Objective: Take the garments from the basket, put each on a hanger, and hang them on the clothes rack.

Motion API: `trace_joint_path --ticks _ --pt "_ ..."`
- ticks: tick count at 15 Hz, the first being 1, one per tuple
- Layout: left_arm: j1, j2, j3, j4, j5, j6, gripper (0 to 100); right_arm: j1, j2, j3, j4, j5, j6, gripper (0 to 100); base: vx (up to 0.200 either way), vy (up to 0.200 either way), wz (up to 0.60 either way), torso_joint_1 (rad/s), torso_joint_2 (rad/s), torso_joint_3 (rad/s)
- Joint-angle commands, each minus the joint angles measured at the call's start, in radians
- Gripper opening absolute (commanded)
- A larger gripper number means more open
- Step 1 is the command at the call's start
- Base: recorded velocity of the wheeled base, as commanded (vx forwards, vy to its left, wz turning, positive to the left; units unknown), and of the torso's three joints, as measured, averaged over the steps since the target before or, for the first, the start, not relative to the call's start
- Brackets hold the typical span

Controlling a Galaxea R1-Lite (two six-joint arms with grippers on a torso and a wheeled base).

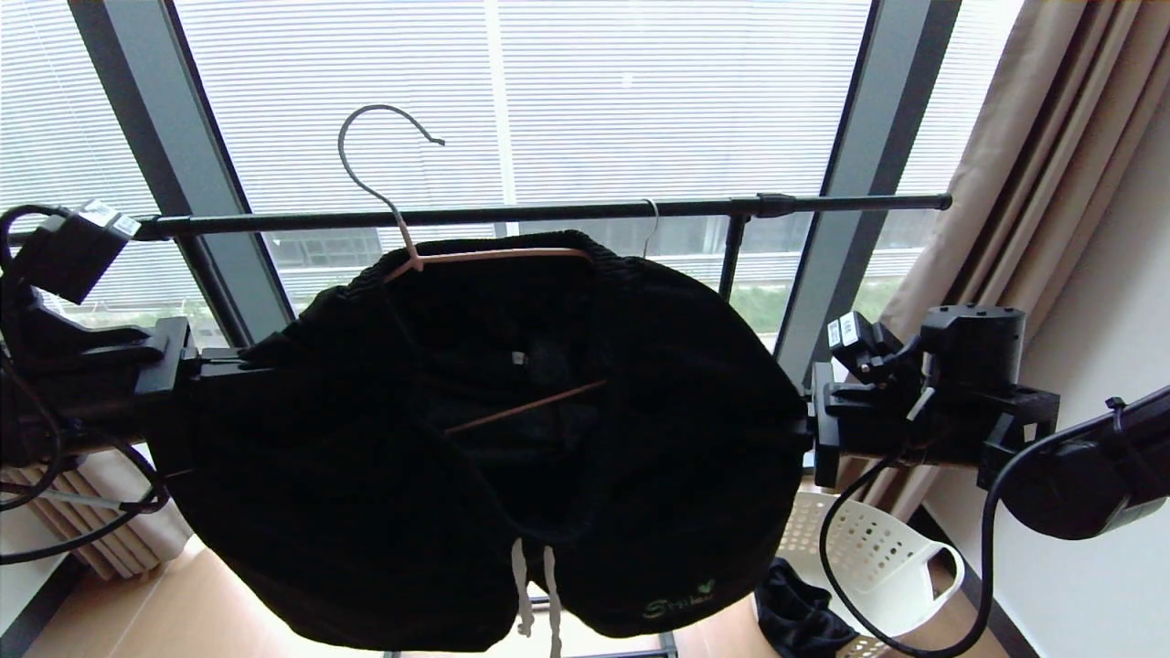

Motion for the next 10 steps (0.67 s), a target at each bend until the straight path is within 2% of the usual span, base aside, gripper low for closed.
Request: trace_joint_path --ticks 1,7,10 --pt "0.010 -0.011 0.016 -0.001 0.000 -0.001 0 0.005 -0.009 0.008 -0.001 0.000 -0.013 100 0.000 0.000 0.00 0.000 0.00 0.000" --pt "0.116 -0.072 0.068 -0.001 0.002 -0.002 0 0.005 -0.059 0.004 -0.001 -0.027 -0.027 100 0.000 0.000 0.00 0.000 0.00 0.000" --pt "0.142 -0.068 0.074 -0.001 0.026 -0.005 0 0.037 -0.092 -0.001 -0.007 -0.181 -0.022 100 0.000 0.000 0.00 0.000 0.00 0.000"
